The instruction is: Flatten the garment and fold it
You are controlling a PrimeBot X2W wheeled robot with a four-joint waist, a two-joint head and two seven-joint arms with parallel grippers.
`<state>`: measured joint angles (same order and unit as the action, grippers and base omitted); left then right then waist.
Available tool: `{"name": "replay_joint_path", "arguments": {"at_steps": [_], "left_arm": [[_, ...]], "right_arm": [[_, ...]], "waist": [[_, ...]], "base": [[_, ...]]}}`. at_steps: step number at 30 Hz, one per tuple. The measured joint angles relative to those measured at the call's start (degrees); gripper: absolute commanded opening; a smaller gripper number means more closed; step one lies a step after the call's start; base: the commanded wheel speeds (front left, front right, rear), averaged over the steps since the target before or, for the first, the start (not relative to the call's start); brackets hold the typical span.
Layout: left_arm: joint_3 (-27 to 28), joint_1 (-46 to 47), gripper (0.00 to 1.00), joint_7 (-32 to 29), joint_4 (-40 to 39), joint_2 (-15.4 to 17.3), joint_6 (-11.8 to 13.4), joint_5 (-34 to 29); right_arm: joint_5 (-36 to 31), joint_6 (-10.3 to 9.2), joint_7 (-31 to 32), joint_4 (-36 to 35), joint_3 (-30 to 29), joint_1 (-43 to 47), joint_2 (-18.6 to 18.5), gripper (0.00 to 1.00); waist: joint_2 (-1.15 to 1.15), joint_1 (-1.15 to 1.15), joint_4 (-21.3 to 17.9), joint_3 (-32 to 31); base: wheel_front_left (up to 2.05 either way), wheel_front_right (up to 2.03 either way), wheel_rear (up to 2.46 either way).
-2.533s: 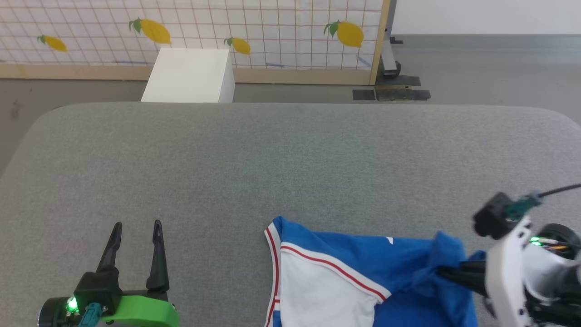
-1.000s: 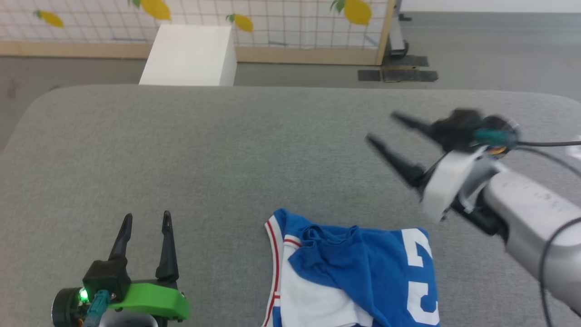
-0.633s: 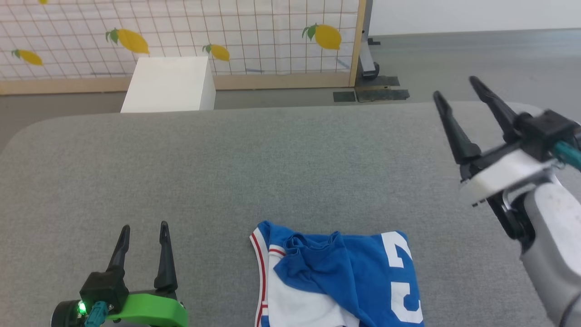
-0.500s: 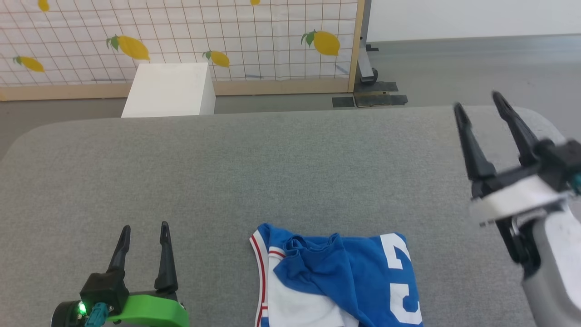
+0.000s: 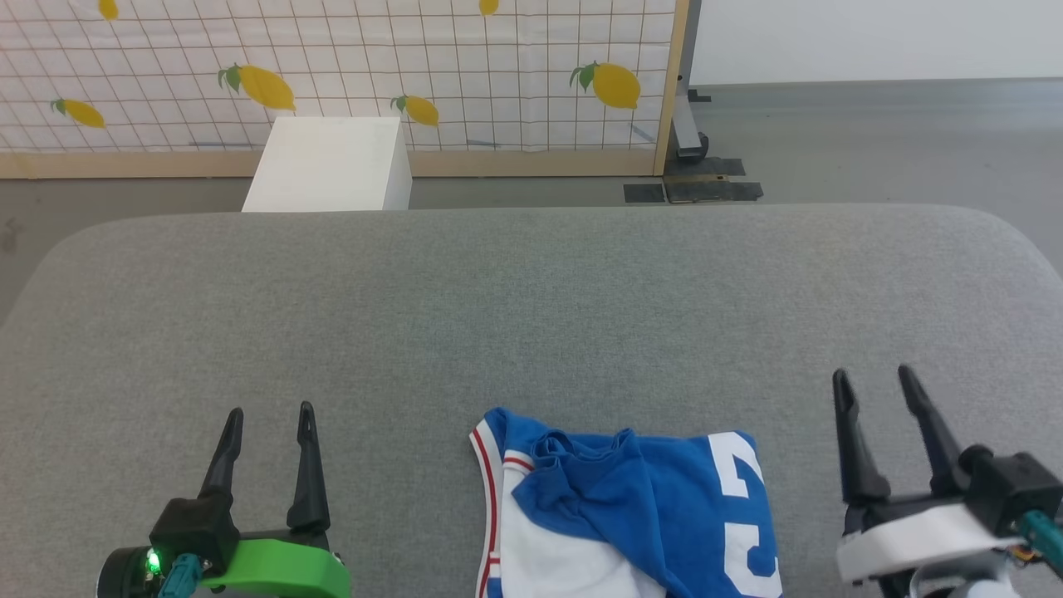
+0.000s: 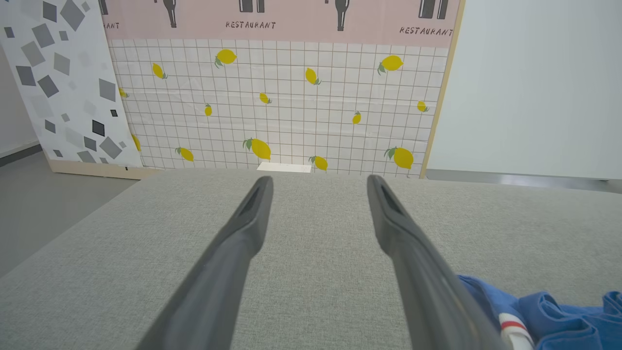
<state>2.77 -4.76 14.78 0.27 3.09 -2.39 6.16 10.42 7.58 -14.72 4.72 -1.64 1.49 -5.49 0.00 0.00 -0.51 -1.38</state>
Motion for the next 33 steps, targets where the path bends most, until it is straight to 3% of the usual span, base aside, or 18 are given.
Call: {"name": "replay_joint_path", "arguments": {"at_steps": [18, 33], "left_arm": [[0.54, -0.59, 1.00, 0.01, 1.14, 0.00, -0.47, -0.01], [0.37, -0.61, 1.00, 0.00, 1.11, 0.00, -0.53, 0.00]], "right_arm": [[-3.44, 0.00, 0.00, -2.07, -0.02, 3.62, 2.32, 1.00], [-3.98, 0.00, 0.11, -3.32, -0.38, 1.60, 1.11, 1.00]], "waist": [[0.00, 0.00, 0.13, 0.23], [0.00, 0.00, 0.03, 0.15]], "base": [[0.00, 0.00, 0.00], [0.00, 0.00, 0.00]]}}
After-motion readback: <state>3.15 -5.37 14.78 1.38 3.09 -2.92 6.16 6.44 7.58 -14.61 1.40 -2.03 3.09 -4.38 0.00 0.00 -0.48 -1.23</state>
